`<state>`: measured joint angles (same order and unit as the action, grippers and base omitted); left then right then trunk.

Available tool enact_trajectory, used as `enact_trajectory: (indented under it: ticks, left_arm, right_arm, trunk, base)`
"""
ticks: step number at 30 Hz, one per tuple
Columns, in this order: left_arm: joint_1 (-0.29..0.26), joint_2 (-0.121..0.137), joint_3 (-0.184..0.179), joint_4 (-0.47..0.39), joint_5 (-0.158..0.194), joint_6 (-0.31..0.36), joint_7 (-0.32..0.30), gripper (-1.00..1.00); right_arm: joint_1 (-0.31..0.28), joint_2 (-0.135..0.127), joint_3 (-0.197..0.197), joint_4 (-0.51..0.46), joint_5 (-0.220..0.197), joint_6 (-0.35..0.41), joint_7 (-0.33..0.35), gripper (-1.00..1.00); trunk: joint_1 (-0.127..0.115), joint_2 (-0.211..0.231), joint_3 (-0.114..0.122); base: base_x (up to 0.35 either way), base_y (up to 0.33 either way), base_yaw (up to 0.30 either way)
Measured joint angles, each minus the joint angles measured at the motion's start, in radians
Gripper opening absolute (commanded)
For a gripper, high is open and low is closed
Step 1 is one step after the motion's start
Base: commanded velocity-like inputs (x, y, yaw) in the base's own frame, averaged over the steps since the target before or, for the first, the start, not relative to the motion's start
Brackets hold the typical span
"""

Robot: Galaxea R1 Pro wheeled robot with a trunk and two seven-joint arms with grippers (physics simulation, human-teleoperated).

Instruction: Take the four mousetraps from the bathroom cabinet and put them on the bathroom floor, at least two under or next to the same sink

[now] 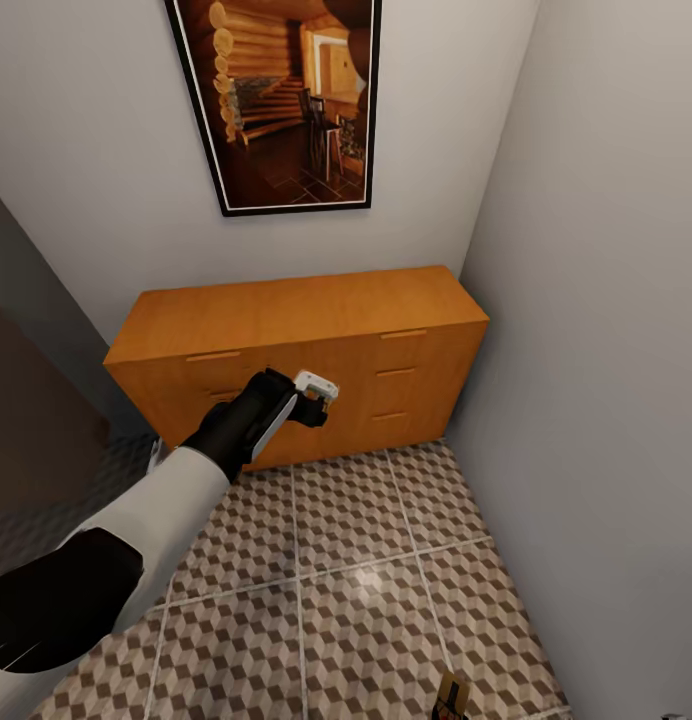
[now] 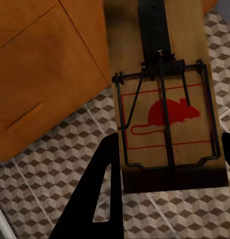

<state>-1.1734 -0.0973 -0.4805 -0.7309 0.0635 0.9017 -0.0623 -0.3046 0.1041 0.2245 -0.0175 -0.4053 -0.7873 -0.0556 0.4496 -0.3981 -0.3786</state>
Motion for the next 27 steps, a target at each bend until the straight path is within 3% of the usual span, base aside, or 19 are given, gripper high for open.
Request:
enact_trajectory:
  ticks: [4,7,8,11,15,19,24,27]
  left_arm:
    - [0.007,-0.011,-0.001,0.172,0.002,-0.156,-0.002,-1.0]
    - [0.011,-0.033,0.001,0.407,0.002,-0.38,-0.002,-1.0]
    - [0.011,-0.037,0.001,0.452,0.002,-0.423,-0.001,-1.0]
    - [0.011,-0.048,0.0,0.687,0.002,-0.674,-0.003,-1.0]
    - [0.052,-0.046,0.0,0.782,0.004,-0.839,-0.021,-1.0]
    - [0.132,-0.041,0.001,0.8,0.004,-0.889,-0.024,-1.0]
    - [0.274,-0.01,0.003,0.804,0.004,-0.996,-0.024,-1.0]
    - [0.359,0.015,0.003,0.805,0.004,-1.052,-0.023,-1.0]
  right_arm:
    - [0.0,-0.001,0.0,0.0,0.0,0.0,0.0,-1.0]
    - [0.0,-0.001,0.0,0.0,0.0,0.0,-0.001,-1.0]
    - [0.0,-0.001,0.0,0.0,0.0,0.0,-0.001,-1.0]
    - [0.0,-0.002,0.0,0.0,0.0,0.0,-0.001,-1.0]
    - [0.0,-0.002,0.0,0.0,0.0,0.0,-0.001,-1.0]
    - [0.0,-0.003,0.0,0.0,0.001,0.0,0.0,-1.0]
    - [0.0,-0.015,0.004,0.0,0.004,-0.001,0.002,-1.0]
    - [0.0,-0.039,0.025,-0.002,0.014,-0.001,0.003,-1.0]
  trunk:
    - [0.0,0.0,0.0]
    - [0.0,0.0,0.0]
    - [0.0,0.0,0.0]
    - [0.0,0.0,0.0]
    - [0.0,0.0,0.0]
    - [0.0,0.0,0.0]
    - [0.0,0.0,0.0]
    - [0.0,0.0,0.0]
  base:
    - [-0.006,-0.002,0.0]
    - [-0.001,0.0,0.0]
    - [0.0,0.0,0.0]
    - [0.0,0.0,0.0]
    - [0.0,0.0,0.0]
    - [0.0,0.0,0.0]
    - [0.0,0.0,0.0]
    - [0.0,0.0,0.0]
